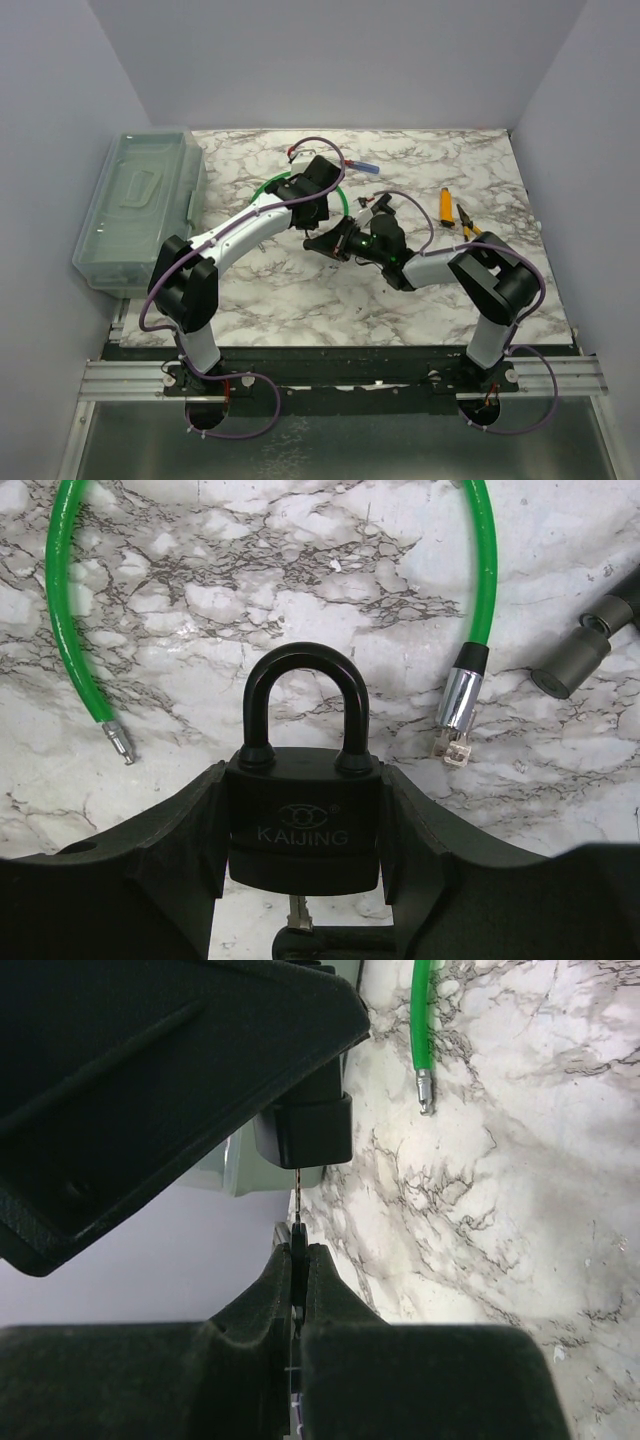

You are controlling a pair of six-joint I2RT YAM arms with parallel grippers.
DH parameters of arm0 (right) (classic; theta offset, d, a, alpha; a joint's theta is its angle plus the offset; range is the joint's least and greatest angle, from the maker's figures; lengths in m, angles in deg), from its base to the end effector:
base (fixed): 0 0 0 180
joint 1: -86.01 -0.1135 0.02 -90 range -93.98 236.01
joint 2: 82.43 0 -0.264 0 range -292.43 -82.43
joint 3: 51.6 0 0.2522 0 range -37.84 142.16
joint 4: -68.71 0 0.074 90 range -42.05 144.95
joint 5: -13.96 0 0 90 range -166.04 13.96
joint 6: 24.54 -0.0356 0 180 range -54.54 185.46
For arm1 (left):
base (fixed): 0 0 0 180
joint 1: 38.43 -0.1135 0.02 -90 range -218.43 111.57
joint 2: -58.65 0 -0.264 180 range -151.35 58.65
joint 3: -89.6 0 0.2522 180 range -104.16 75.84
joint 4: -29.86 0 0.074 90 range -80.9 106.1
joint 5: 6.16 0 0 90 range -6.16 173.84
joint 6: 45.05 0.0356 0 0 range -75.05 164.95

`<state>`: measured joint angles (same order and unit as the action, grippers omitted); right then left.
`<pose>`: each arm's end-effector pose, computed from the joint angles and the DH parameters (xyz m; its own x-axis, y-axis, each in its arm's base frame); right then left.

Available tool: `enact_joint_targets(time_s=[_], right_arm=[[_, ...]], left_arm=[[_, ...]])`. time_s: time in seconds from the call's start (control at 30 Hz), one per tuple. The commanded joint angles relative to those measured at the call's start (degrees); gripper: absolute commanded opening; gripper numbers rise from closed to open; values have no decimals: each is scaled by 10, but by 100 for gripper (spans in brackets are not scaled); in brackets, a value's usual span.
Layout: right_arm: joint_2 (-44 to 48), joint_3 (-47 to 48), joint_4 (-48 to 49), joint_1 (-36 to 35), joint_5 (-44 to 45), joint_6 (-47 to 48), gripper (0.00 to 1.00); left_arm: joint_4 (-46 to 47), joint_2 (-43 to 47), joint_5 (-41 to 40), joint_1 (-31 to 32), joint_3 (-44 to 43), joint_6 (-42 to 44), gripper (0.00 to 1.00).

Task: Unlock with the key

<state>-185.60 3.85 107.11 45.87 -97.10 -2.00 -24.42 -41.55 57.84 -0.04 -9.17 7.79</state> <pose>0.2636 0.2390 0.1666 -0.8535 0.4078 -0.3245 -0.2202 0.2823 0.9337 0.3064 -0.2229 0.2795 -0.7363 -0.1093 -0.6678 -0.1006 0.9936 -0.0517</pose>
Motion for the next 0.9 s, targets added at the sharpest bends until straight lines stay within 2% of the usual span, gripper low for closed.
enact_joint_targets(time_s=[0.0, 0.3, 0.53, 0.7, 0.8, 0.87], right_arm=[[28, -18, 22, 14, 50, 3, 0], [15, -6, 26, 13, 30, 9, 0], [31, 9, -21, 12, 75, 40, 0], [52, 46, -101, 11, 130, 45, 0], [59, 69, -144, 11, 141, 43, 0], [61, 103, -237, 11, 161, 42, 0]], left_arm=[[-23, 26, -25, -1, -4, 3, 0], [-25, 14, -12, -3, -5, 1, 0], [-33, 26, 49, -20, -4, -29, 0], [-33, 27, 101, -30, -6, -33, 0], [-33, 27, 105, -31, -7, -31, 0], [-33, 27, 96, -31, -7, -27, 0]])
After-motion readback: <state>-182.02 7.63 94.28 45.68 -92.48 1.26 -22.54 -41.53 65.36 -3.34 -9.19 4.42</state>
